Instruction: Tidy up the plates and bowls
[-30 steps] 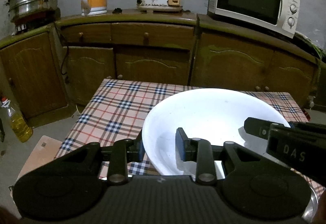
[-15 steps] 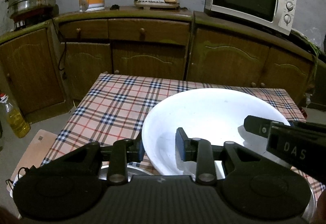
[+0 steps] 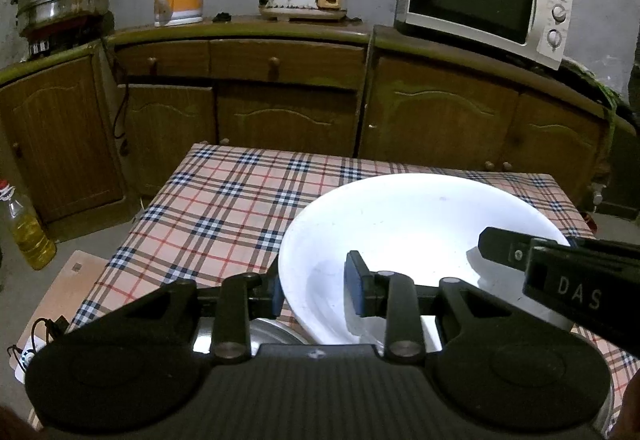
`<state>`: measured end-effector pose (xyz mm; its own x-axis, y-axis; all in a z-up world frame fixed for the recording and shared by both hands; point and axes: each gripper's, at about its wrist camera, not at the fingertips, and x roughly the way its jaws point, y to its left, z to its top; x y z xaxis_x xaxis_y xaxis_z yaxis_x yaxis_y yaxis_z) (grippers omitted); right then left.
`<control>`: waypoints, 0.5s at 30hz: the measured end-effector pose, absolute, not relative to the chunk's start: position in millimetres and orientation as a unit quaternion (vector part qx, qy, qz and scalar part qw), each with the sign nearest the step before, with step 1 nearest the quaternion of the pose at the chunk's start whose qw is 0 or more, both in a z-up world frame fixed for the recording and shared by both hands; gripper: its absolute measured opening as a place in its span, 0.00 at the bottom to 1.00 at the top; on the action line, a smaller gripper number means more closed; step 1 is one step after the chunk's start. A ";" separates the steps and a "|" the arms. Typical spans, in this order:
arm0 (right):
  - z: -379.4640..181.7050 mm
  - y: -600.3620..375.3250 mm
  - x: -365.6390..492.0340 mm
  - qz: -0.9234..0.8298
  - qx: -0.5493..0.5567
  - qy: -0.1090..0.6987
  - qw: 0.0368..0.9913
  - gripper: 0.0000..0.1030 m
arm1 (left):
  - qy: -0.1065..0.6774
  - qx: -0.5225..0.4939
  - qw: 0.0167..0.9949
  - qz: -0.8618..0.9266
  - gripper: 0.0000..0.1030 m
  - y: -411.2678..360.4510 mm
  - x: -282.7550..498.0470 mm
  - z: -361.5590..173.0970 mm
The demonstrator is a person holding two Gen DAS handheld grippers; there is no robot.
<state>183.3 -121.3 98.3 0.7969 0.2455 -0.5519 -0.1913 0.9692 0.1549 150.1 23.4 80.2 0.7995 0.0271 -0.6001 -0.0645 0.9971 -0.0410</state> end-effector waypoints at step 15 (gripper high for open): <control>98.1 -129.6 168.6 0.102 0.040 0.296 0.949 0.23 | 0.316 -0.030 0.948 0.014 0.31 14.6 141.4 76.4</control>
